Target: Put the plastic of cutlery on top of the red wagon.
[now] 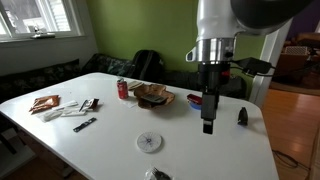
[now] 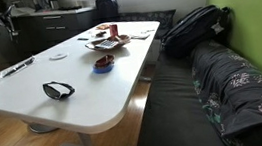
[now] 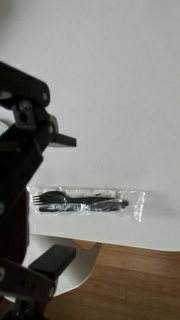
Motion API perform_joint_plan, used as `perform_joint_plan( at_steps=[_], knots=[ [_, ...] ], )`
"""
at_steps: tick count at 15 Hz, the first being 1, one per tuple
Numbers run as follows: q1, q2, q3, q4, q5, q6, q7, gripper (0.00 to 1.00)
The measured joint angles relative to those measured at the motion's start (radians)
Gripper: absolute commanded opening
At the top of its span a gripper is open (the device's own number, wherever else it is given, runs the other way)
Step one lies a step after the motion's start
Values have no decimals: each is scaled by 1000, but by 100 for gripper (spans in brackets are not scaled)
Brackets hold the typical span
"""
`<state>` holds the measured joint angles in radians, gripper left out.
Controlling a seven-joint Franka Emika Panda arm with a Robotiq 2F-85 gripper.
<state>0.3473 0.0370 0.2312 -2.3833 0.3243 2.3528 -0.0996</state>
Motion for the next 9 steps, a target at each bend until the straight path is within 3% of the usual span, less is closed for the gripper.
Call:
perform_joint_plan(
  at_steps=[4,9],
  knots=[
    [-5,37,1,32,0,-4,3,100],
    [15,119,-7,65,-149,19,336,100]
  ],
)
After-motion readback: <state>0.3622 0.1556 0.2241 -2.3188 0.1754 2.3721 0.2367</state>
